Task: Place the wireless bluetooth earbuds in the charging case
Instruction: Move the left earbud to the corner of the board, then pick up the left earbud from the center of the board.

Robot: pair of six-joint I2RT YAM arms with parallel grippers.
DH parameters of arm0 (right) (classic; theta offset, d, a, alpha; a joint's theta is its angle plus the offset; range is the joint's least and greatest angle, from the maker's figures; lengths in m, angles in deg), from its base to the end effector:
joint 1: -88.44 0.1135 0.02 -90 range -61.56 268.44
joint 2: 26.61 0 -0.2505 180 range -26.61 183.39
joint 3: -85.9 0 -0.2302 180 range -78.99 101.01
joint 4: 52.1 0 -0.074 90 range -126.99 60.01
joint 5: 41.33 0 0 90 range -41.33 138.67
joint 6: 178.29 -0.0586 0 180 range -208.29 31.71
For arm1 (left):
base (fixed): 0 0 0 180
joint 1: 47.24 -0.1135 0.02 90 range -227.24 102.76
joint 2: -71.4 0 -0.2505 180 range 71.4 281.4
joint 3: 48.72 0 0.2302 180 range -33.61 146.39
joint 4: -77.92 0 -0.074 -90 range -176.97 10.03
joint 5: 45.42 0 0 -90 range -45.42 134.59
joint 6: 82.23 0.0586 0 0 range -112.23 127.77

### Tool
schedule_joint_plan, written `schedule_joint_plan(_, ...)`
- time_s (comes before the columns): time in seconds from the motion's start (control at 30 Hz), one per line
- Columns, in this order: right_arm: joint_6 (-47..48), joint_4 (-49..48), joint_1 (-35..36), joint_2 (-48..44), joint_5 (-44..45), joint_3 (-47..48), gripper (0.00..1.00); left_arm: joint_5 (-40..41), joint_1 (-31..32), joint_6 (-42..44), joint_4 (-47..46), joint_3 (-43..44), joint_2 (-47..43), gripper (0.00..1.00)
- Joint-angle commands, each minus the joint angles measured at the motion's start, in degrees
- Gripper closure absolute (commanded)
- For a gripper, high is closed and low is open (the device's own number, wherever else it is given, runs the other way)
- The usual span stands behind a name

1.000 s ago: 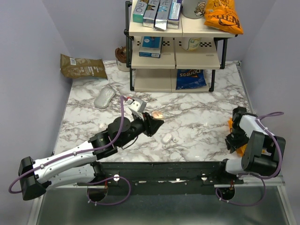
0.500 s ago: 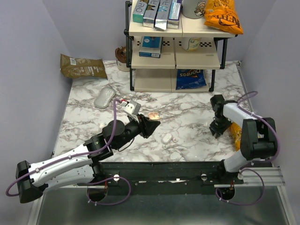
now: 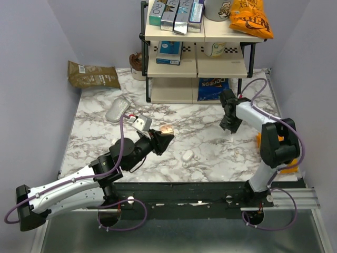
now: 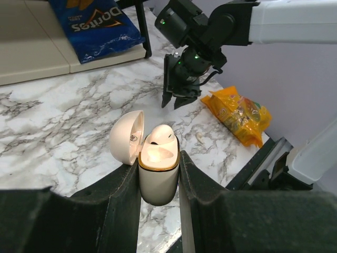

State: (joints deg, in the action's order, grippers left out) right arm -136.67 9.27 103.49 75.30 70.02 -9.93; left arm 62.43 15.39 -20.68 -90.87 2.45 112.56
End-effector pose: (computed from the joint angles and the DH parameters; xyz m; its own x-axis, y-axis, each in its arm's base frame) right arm 0.3100 0.0613 0.1622 -0.7610 0.5164 -0.3927 0.5924 0.7999 -0.0962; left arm 0.1023 -0.1586 0.3157 -0.3440 -0.3218 -0.8821 0.6148 0.6329 -0.4706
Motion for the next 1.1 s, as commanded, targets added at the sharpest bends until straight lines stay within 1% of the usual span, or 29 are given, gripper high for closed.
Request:
schedule_joint_plan(0.0, 9.58, -3.96, -0.11, -12.93, 2.66, -8.79, 0.43, 3.68, 0.21, 3.83, -0.05, -0.46, -1.44, 1.00)
schedule_joint_plan(0.03, 11.53, -7.55, -0.19, -15.57, 1.52, -11.46, 0.37, 3.69, 0.30, 4.19, -0.23, -0.72, -1.79, 1.00)
schedule_joint_plan(0.07, 12.25, -8.46, -0.11, -19.86, 0.55, -13.84, 0.21, 3.34, 0.21, 4.36, -0.93, -0.98, -1.88, 1.00)
schedule_joint_plan(0.1, 14.08, -9.08, -0.19, -21.21, 0.11, -17.34, 0.15, 3.51, 0.12, 4.54, -1.28, -1.68, -1.88, 1.00)
schedule_joint_plan(0.17, 14.63, -8.91, -0.19, -22.36, -0.86, -19.22, 0.10, 2.73, 0.04, 4.10, -2.42, -2.56, -2.06, 1.00)
schedule_joint_plan(0.2, 13.41, -7.60, -0.19, -21.93, -0.08, -19.40, 0.09, 1.94, 0.12, 4.01, -2.95, -3.44, -1.97, 1.00)
schedule_joint_plan(0.27, 13.05, -4.96, -0.11, -21.23, 0.19, -19.93, 0.12, 0.88, 0.03, 3.14, -4.26, -4.32, -1.88, 1.00)
schedule_joint_plan(0.3, 12.53, -4.34, -0.19, -21.14, 0.28, -20.10, 0.17, 0.18, 0.12, 2.87, -4.79, -5.19, -1.88, 1.00)
schedule_joint_plan(0.4, 12.61, -4.69, -0.19, -21.93, -0.86, -21.42, 0.25, -0.70, 0.12, 2.08, -6.12, -6.60, -2.23, 1.00)
schedule_joint_plan(0.53, 13.75, -4.25, -0.28, -19.74, -1.74, -21.33, 0.33, -1.67, 0.04, 2.08, -6.30, -7.57, -3.55, 1.00)
schedule_joint_plan(0.77, 16.47, -3.37, -0.11, -18.42, -4.55, -21.42, 0.35, -2.11, 0.12, 2.17, -6.91, -8.37, -3.46, 1.00)
schedule_joint_plan(0.97, 16.83, 0.05, -0.19, -16.92, -4.21, -20.28, 0.36, -2.47, 0.12, 1.99, -8.22, -8.46, -2.58, 1.00)
schedule_joint_plan(1.07, 16.48, 1.55, -0.19, -14.37, -3.94, -19.40, 0.37, -2.73, 0.12, 1.64, -9.10, -8.46, -1.97, 1.00)
